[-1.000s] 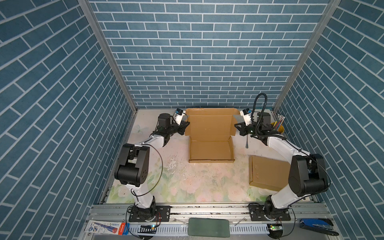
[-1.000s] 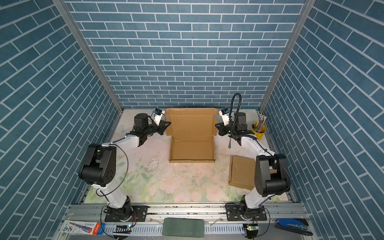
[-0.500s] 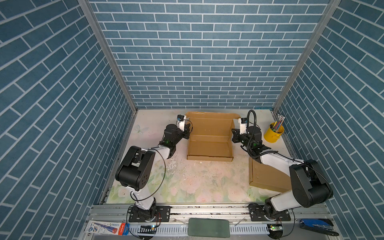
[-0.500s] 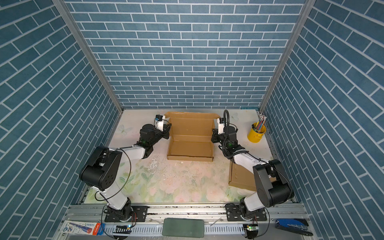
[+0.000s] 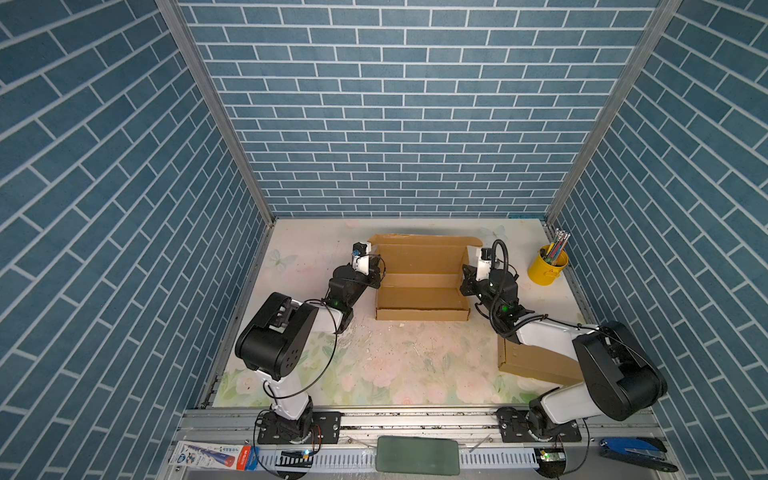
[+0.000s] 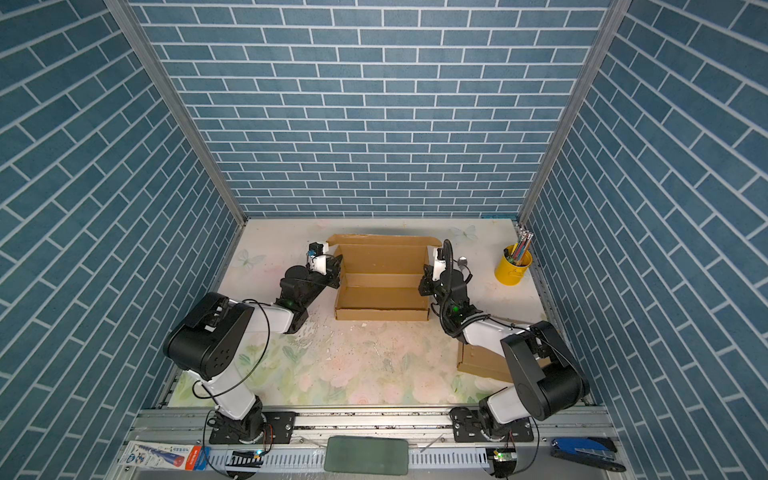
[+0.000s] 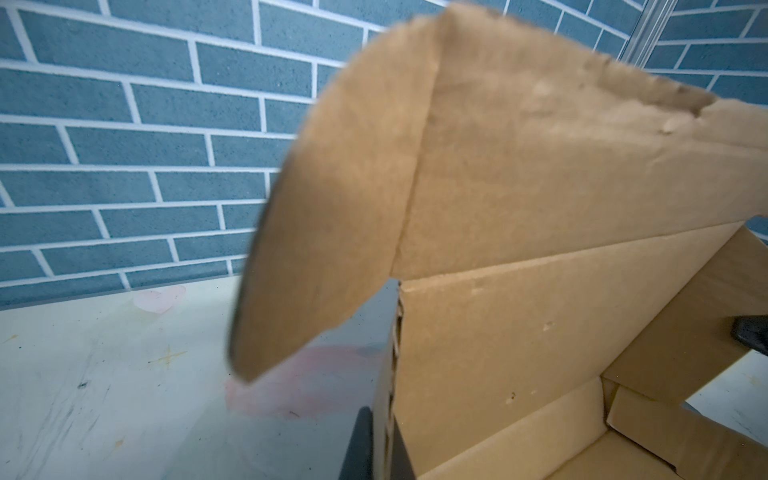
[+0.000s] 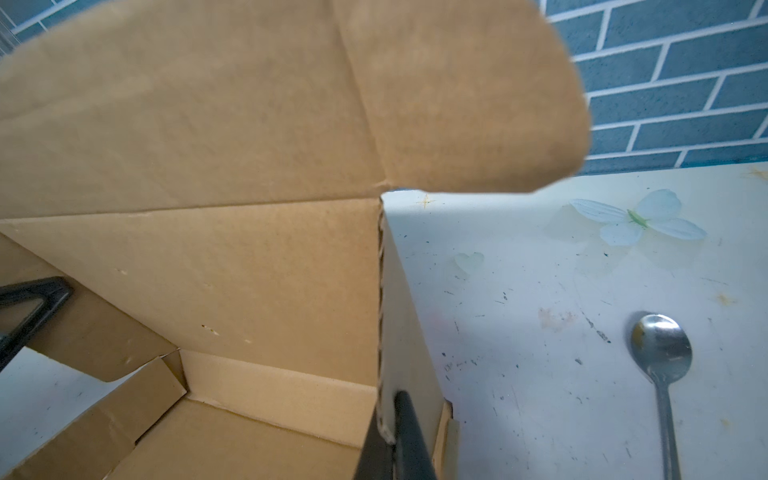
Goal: Fold the paper box
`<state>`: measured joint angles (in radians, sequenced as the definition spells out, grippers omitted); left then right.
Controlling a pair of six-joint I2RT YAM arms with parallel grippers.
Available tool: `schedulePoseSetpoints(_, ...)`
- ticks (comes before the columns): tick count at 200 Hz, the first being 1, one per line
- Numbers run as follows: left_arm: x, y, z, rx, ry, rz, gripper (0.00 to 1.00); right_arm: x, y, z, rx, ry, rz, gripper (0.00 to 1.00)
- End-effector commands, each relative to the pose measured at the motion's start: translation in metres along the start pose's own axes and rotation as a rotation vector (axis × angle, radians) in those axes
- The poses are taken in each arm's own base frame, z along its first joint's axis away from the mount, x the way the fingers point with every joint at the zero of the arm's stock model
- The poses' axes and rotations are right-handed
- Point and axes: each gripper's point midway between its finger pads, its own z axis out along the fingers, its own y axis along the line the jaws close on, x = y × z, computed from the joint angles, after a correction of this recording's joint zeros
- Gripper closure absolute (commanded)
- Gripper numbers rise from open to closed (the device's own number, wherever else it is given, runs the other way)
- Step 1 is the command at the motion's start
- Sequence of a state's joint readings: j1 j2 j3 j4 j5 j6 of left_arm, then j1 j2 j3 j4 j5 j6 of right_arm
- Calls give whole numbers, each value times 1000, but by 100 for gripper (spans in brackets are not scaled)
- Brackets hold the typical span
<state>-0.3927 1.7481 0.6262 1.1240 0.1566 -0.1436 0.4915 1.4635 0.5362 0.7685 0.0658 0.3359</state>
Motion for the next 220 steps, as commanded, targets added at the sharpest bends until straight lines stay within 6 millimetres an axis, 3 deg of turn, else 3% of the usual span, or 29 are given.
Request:
schedulePoseSetpoints(1,22,-22,-7,64,48,-22,100,30,8,-10,-25,54,34,100)
schedulePoseSetpoints(31,18,-34,-8,76,39,-25,100,35,9,-21,-4,9,15,100)
schedulePoseSetpoints(69,-1,-42,-8,36,71,9,100,42,9,-27,28,-29,-16,100)
schedulePoseSetpoints(107,-27,-45,-10,35,49,41,100,29,11,-35,42,-75,-40,100)
schedulePoseSetpoints(131,-27,-49,-6,50,61,31,100,21,11,-37,52,-92,-51,100)
schedulePoseSetpoints(135,-36,-52,-2,54,48,35,100,21,11,-37,55,-95,-53,100)
schedulePoseSetpoints(151,-39,-55,2,55,51,41,100,18,10,-37,67,-110,-59,100)
schedulePoseSetpoints(190,-32,-51,7,23,76,17,100,12,9,-37,84,-143,-43,100)
schedulePoseSetpoints(220,-15,-63,6,-1,68,13,100,14,7,-35,107,-147,-36,100)
